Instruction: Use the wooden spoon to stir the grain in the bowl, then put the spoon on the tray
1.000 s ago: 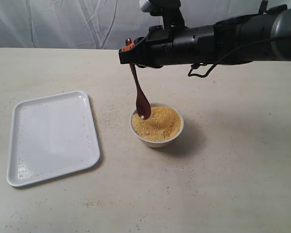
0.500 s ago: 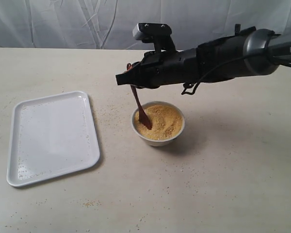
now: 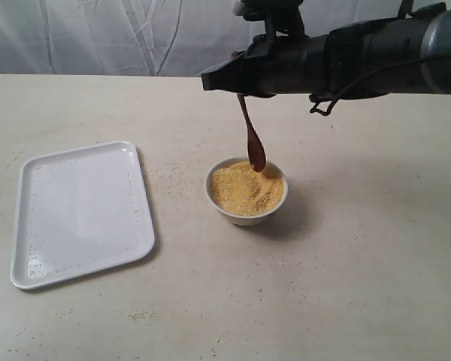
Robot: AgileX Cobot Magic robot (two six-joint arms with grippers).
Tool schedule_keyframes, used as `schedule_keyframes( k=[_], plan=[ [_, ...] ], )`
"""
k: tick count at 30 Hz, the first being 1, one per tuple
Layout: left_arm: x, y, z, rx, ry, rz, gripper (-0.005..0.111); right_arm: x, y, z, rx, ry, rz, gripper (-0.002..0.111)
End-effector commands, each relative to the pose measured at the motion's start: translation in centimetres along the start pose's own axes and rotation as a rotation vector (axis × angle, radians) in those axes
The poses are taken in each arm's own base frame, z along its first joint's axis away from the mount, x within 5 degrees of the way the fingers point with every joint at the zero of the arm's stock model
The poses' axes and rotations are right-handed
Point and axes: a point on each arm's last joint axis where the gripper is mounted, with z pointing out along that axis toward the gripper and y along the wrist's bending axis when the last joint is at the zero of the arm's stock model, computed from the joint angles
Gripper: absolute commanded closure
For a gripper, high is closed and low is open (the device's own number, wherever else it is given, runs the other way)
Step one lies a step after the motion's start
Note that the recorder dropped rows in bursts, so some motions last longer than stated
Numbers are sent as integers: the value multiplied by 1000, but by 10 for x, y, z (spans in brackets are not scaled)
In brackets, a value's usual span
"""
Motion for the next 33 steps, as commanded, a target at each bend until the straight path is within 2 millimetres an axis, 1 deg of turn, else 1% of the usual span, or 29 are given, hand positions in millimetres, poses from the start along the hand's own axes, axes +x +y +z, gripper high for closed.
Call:
schedule_keyframes(
  k=[1, 4, 7, 10, 16, 17, 20, 22, 26, 30, 33],
  plan=[
    [1, 0, 0, -4, -8, -1, 107, 16, -6, 15, 14, 52, -4, 109],
    [1, 0, 0, -4, -8, -1, 107, 26, -1, 24, -56, 78, 16, 109],
    [1, 0, 0, -4, -8, -1, 107, 28, 6, 25, -135, 78, 34, 109],
    [1, 0, 0, -4, -8, -1, 107, 17, 8, 16, -134, 49, 18, 109],
    [1, 0, 0, -4, -8, -1, 107, -12, 13, -13, -122, -43, -22, 109],
    [1, 0, 0, -4, -8, -1, 107, -16, 14, -16, -130, -54, -24, 109],
    [1, 0, 0, -4, -8, -1, 107, -18, 23, -19, -177, -65, -24, 109],
    [1, 0, 0, -4, -8, -1, 107, -14, 29, -16, -191, -52, -26, 109],
    [1, 0, 0, -4, -8, -1, 107, 3, 36, 1, -178, 5, -32, 109],
    [1, 0, 0, -4, -8, -1, 107, 22, 29, 19, -126, 67, -26, 109],
    [1, 0, 0, -4, -8, -1, 107, 32, 25, 28, -94, 98, -25, 109]
  ],
)
